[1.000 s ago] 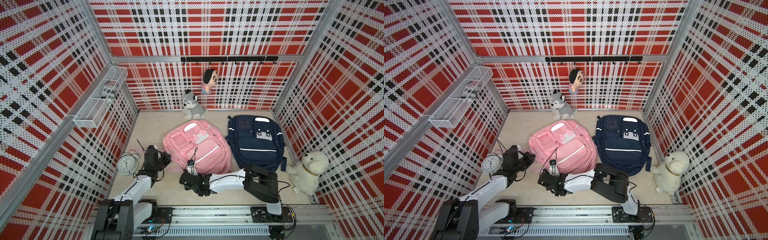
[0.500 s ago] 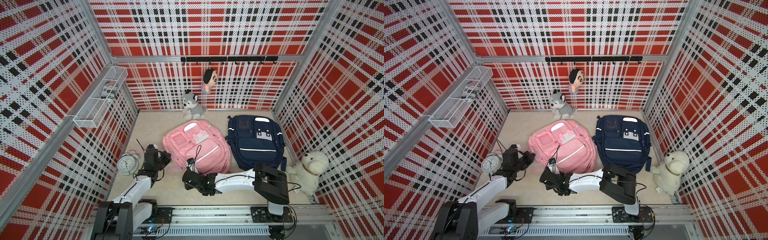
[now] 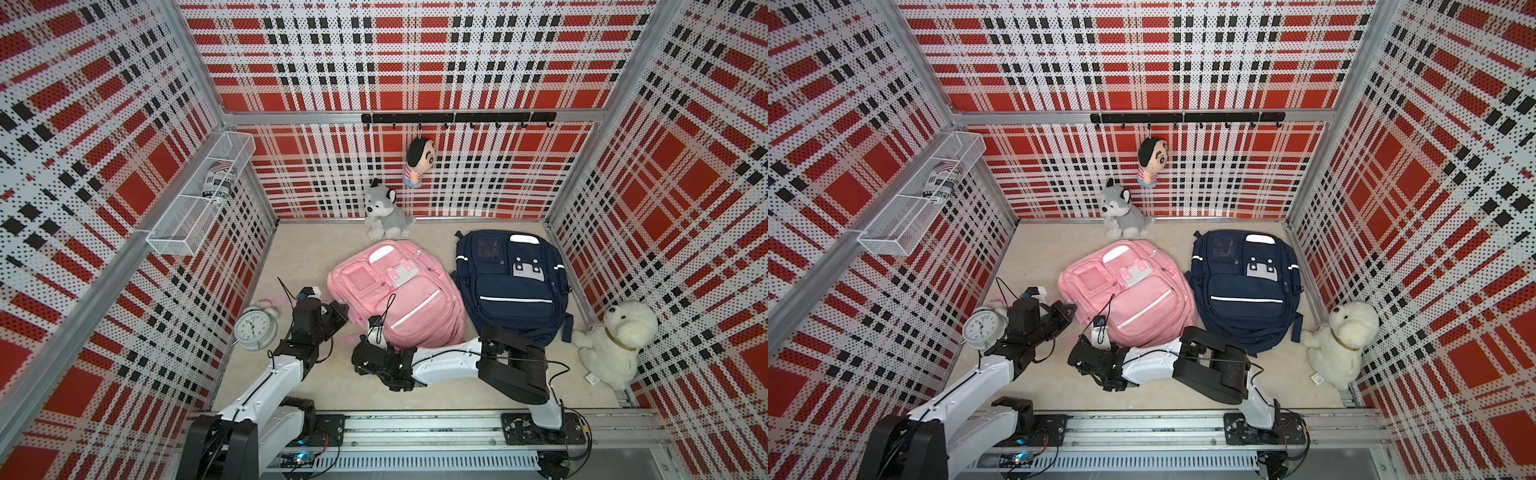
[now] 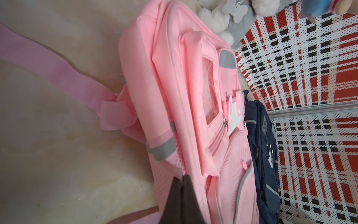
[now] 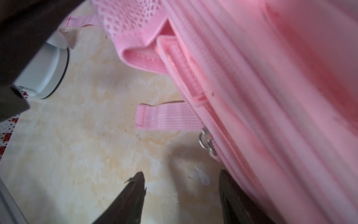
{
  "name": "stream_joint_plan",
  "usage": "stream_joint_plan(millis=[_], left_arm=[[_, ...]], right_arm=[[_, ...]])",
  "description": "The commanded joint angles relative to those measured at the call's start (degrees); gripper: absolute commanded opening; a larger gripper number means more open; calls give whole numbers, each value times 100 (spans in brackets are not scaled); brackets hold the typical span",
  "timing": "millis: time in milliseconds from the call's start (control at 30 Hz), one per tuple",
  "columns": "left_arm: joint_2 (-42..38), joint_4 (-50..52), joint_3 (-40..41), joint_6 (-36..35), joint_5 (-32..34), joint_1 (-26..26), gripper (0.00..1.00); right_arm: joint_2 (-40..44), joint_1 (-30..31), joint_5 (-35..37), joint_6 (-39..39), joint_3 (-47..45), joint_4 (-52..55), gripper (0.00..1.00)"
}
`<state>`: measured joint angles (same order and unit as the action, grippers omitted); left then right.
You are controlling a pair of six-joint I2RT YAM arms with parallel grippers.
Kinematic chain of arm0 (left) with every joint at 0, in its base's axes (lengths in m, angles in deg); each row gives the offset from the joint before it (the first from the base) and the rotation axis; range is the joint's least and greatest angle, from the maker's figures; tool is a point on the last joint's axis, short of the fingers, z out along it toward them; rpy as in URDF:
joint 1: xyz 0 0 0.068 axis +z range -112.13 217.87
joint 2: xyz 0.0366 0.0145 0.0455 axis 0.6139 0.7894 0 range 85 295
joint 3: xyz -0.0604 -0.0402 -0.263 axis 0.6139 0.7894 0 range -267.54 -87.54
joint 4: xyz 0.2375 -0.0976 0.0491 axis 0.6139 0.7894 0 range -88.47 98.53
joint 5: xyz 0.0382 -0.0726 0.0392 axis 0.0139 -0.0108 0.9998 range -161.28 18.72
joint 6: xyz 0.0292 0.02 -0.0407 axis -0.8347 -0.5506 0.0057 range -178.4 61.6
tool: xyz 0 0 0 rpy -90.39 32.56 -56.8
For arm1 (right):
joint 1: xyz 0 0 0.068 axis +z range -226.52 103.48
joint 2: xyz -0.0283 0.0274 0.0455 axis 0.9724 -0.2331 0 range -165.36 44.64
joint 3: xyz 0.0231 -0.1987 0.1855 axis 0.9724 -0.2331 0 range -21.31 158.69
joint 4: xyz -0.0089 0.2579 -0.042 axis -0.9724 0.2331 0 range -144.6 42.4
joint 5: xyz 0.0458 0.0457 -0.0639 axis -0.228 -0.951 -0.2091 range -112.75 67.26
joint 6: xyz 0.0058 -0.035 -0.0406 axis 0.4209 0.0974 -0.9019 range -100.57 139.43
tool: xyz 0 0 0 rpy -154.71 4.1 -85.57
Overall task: Zip up the backpack
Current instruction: Zip the zipper on the backpack.
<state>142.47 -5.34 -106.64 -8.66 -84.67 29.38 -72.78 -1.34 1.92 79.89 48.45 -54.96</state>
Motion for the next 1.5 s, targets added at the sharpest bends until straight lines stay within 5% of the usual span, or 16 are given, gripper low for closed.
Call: stream_joint_plan(millis=[0,467,1467], left_arm=[[-136,-249,8,32,-117,-47,0],[-245,-226,93,115,-240,-12,0],[-1254,180,345,652,-1307,426,0]], right_arm=[[9,-29,289,79,-110,30,65],[-27,-248,574,-249,-317,-271,73],[277,-608,719,-1079,-966,-1187,72]])
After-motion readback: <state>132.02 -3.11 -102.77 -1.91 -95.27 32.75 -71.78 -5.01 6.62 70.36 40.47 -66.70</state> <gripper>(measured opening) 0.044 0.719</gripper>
